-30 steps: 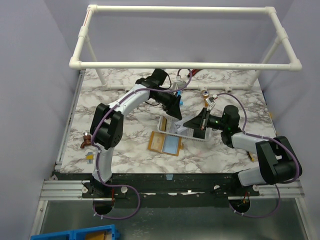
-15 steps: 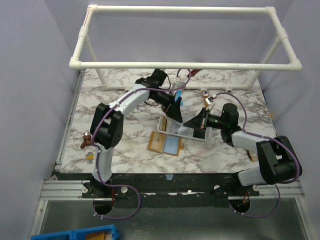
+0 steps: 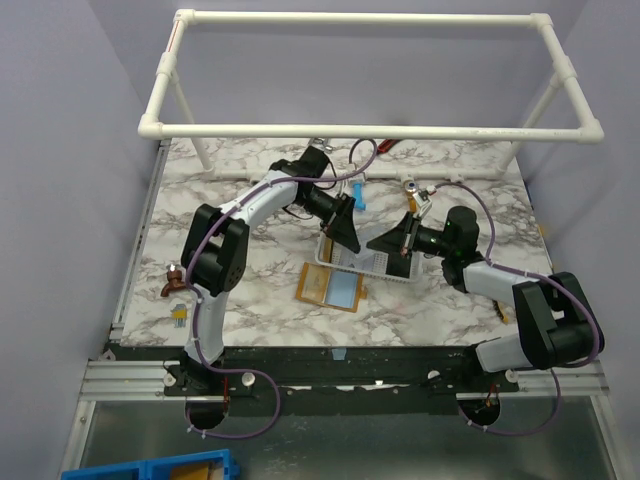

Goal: Put the credit cards into the card holder
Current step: Pick up the credit card from the storage box.

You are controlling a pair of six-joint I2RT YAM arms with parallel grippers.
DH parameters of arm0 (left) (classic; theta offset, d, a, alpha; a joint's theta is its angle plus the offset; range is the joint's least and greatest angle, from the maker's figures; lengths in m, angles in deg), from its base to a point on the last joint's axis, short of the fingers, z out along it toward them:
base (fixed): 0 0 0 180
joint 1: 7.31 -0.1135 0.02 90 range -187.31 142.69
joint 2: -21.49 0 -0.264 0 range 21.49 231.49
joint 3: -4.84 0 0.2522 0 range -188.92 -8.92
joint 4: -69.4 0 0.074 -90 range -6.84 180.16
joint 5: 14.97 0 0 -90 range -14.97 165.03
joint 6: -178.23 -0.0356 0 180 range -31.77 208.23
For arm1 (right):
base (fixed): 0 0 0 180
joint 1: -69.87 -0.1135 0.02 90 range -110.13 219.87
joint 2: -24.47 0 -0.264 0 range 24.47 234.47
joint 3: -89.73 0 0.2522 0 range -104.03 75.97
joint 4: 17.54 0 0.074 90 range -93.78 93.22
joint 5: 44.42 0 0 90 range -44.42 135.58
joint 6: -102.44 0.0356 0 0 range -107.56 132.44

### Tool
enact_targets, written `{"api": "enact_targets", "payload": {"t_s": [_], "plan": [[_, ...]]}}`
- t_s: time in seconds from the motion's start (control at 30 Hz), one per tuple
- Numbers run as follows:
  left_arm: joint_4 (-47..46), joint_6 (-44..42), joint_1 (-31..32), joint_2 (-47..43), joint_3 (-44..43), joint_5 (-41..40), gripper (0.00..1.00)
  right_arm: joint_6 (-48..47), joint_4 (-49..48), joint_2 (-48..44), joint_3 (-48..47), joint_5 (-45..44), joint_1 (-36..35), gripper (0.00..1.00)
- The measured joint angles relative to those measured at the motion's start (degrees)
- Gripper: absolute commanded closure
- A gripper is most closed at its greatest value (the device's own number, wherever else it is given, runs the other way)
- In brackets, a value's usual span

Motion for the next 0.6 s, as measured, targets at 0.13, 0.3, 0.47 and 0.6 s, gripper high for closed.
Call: {"api": "enact_targets", "payload": {"t_s": [0.13, 0.3, 0.47, 0.6], "plan": [[-0.39, 0.39, 0.24, 0.00, 3.17, 1.97, 0.01, 1.33, -2.89, 1.03, 0.00, -0.39, 0.00, 0.98], [-2.51, 1.86, 0.31, -0.04, 6.25, 3.21, 0.11, 0.74, -2.80, 1.22, 0.00, -2.56, 0.00, 0.95], [-3.98, 2.67, 0.33, -1.29, 7.10, 4.42, 0.27, -0.72, -1.29, 0.50, 0.00, -5.40, 0.00, 0.90], [-4.94, 3.10, 0.35, -2.10, 7.10, 5.31, 0.34, -0.98, -1.27, 0.42, 0.15, -5.99, 0.00, 0.90]]}}
